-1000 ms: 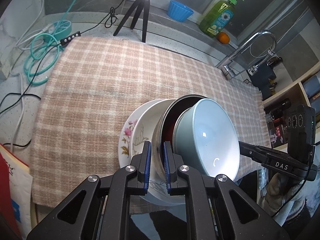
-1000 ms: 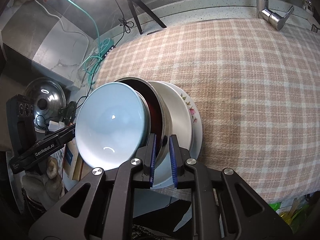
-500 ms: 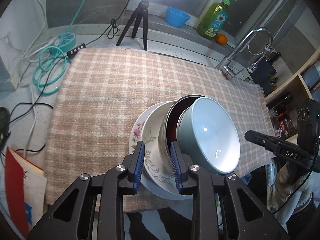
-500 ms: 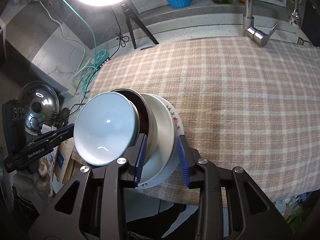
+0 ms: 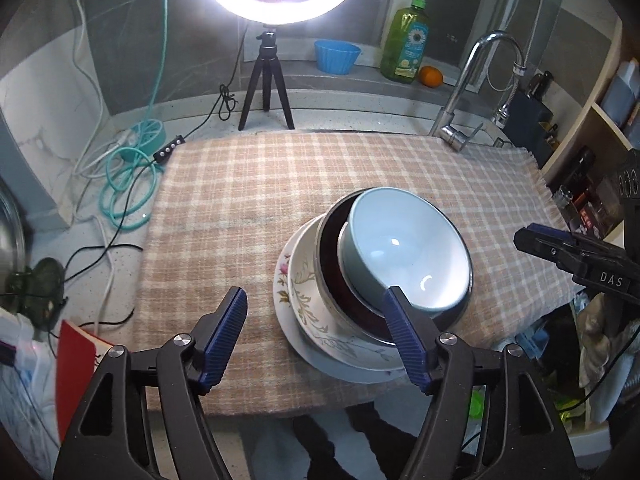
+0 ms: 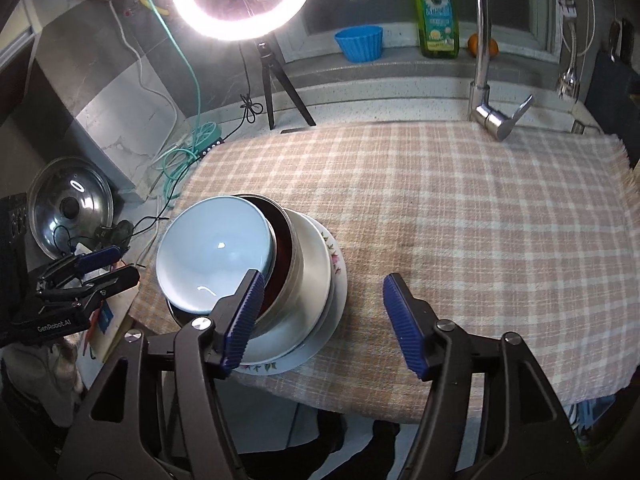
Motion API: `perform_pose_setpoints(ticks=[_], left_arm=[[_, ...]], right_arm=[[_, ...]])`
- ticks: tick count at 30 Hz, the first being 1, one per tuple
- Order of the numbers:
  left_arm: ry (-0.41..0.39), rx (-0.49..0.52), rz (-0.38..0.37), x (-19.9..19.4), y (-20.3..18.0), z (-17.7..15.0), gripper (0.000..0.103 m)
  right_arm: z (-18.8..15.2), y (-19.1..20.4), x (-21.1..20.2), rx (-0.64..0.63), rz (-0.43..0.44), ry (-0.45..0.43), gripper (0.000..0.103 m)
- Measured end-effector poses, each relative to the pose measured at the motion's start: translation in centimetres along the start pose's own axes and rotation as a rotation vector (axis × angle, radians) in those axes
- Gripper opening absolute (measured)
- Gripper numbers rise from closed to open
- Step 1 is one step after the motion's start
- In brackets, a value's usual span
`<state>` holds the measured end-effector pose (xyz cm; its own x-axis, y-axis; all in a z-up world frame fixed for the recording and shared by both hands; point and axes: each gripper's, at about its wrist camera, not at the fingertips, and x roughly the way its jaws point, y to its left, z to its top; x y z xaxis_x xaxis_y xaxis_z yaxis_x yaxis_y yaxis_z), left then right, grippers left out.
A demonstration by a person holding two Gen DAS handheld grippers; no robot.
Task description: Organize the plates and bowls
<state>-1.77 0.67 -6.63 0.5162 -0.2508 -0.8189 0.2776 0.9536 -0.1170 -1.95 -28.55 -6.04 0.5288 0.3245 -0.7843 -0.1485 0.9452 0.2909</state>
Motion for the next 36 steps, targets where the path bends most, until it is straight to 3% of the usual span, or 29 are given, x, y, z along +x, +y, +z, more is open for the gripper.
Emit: perform_pose_setpoints(ticks=[2, 10, 14, 36], left_arm=[[0.006, 0.001, -0.007, -0.1, -0.2, -0.3, 0.076], [-0.005, 0.028, 0.049, -0.9, -0.6, -1.3, 0.076], [-0.008, 0.019, 0.090, -0.9, -0.7, -1.2, 0.076], [-0.010, 0.010, 0.111, -0.6, -0.9, -0.8, 0.077]], right_arm=[[-0.4, 0.1, -0.6, -0.011, -0.011, -0.022, 0.075], [-1.8, 0.4, -1.5, -0.041, -0.074, -0.050, 0.076], [-1.7, 0.2, -1.4, -0.038, -0.069, -0.050, 0.076], [-1.5, -1.2, -1.4, 0.041, -0.044, -0.074, 0.076]])
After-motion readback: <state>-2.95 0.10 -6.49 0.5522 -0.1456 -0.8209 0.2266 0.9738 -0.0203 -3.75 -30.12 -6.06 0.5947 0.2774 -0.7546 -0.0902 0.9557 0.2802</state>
